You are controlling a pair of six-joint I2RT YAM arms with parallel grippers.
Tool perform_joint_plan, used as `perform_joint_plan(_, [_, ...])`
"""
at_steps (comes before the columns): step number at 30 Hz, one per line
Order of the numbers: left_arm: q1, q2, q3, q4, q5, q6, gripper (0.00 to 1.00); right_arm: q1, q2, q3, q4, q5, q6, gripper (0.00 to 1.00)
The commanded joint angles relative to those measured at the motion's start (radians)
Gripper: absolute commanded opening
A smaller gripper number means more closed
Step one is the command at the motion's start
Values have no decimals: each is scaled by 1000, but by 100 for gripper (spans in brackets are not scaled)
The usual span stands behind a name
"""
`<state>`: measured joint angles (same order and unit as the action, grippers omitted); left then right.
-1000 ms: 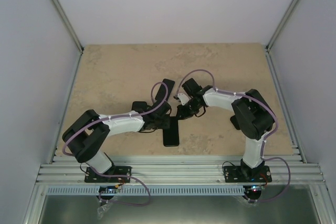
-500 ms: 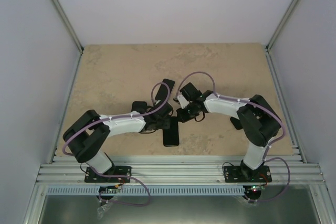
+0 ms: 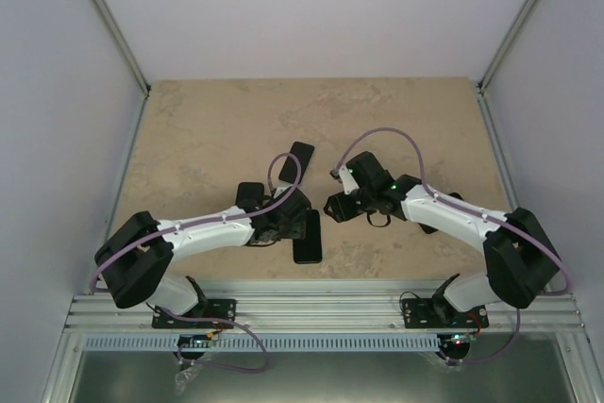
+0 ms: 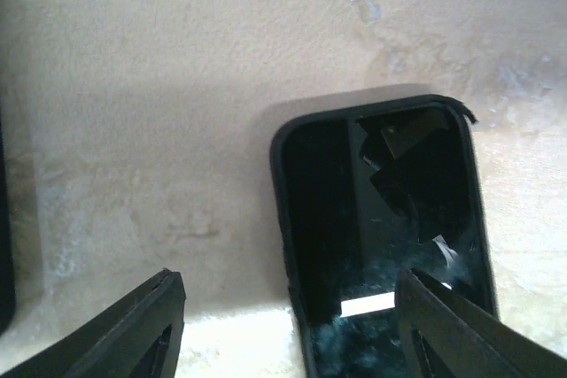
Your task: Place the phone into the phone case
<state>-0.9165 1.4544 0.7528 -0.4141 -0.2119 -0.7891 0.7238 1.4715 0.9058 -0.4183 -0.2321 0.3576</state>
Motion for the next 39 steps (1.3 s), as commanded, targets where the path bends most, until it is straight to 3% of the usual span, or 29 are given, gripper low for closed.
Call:
perform_joint_plan(1, [-39,-29,28,-20,-8,-30,70,-17,-60,-73,65,90,21,60])
perform_joint_plan(8, [-98,2,67,-34,-48,-63,84,-39,-169,-199,174,166,39,87])
perform_joint_plan(12, [-124,65,105,-54,-72,-71,94,-51,-205,-263,218,240,51,97])
perform_joint_plan(14, [-141,104,131,-70,-87,-76,99,-56,-219,-293,239,284,56,98])
perform_joint_plan(22, [-199,231,196,-136,-111,-101,99,-69,-287,-339,232,363,87,98])
perform_joint_plan(39, [-211,243,122,-127,-42,-115,97,-69,-280,-347,218,389,90,98])
